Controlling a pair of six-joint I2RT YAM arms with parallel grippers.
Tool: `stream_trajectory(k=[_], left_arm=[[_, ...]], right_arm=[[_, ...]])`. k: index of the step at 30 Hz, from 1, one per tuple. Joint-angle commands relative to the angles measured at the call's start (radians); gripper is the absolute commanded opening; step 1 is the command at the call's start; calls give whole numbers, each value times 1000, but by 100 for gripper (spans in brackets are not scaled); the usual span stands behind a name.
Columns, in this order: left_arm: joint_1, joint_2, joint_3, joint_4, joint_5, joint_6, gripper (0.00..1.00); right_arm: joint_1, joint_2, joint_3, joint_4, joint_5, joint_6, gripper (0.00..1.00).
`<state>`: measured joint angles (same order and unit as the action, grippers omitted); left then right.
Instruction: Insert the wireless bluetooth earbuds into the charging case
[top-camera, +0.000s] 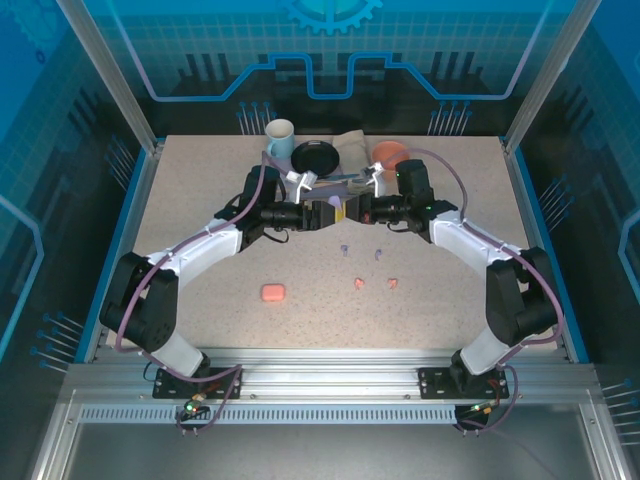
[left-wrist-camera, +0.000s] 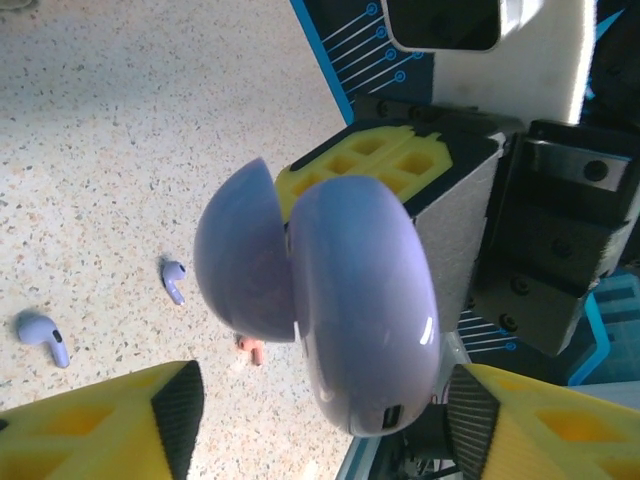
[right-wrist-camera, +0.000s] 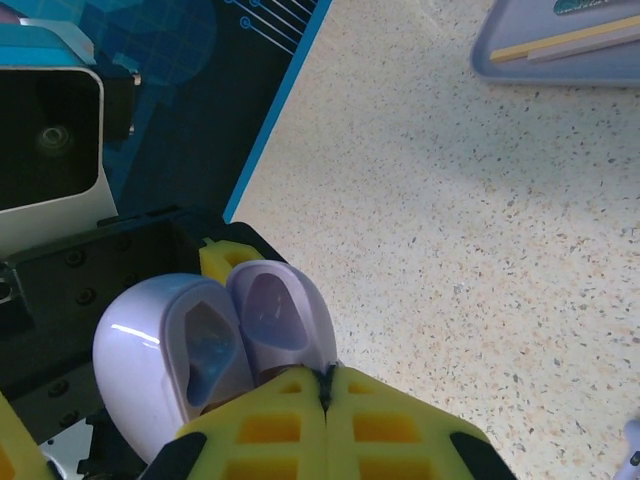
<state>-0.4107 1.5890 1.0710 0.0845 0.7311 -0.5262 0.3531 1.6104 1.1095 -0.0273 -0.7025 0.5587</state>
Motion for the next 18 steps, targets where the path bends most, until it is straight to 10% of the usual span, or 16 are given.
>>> stream_trajectory(k=[1,18], left_arm=[[4,-44,67,-80,16,60,71],[88,91,392,-731,247,453,81]], right_arm=[[4,-10,79,-179,25,-134,0],[32,-50,208,-484,165,-529,0]])
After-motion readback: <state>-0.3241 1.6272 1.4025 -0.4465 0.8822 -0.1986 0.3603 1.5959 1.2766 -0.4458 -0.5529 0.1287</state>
